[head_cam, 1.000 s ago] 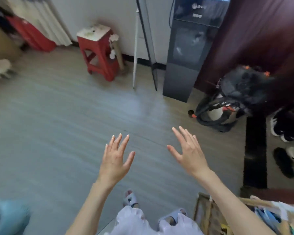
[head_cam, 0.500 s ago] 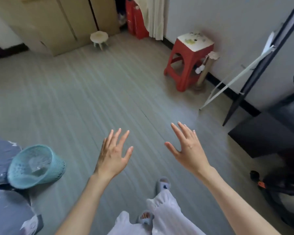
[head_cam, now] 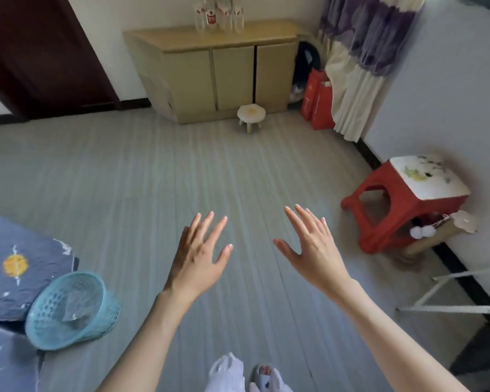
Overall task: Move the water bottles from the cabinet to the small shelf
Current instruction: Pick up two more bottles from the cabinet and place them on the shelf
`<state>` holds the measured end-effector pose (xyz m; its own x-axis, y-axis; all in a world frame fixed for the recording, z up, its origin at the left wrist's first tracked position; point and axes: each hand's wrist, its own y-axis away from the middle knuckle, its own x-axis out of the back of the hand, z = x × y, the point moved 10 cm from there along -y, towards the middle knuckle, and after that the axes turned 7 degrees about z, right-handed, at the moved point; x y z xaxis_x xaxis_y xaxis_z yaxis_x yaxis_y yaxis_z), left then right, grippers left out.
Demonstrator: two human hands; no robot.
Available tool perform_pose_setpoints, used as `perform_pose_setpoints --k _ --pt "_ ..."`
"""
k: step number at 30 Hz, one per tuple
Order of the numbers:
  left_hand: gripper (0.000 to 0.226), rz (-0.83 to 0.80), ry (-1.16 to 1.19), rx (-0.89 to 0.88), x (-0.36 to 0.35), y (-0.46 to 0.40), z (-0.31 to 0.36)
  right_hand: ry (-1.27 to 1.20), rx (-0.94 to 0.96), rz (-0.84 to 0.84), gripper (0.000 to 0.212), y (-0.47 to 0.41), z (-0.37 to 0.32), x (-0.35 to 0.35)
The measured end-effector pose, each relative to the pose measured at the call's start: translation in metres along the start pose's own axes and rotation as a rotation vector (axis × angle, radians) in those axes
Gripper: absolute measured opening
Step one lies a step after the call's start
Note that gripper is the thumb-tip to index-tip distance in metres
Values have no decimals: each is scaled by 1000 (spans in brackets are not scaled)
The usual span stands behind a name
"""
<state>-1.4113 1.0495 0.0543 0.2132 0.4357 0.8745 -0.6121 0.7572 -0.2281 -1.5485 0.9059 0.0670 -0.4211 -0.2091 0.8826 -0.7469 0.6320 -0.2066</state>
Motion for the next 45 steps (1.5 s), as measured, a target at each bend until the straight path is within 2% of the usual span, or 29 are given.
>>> perform_pose_setpoints --k 8,15,20,25,36,42,45 --pt "63 63 -6 165 -18 -135 -89 -16 128 -71 76 -186 -7 -66" --pt "66 93 7 165 -20 -316 -161 -29 132 -42 75 -372 -13 -107" --pt "66 95 3 119 -21 -448 -182 -52 97 -16 67 -486 0 -112" --pt "64 43 0 99 -63 -565 -198 -40 72 -24 71 -603 39 -134" --pt "64 56 37 156 -116 -825 -220 -54 161 -59 66 -891 90 -161" --pt "64 72 40 210 -131 -941 -275 -43 196 -99 73 -1018 92 -204" --pt "66 60 52 199 -141 -1011 -307 -36 198 -90 70 -1089 94 -232"
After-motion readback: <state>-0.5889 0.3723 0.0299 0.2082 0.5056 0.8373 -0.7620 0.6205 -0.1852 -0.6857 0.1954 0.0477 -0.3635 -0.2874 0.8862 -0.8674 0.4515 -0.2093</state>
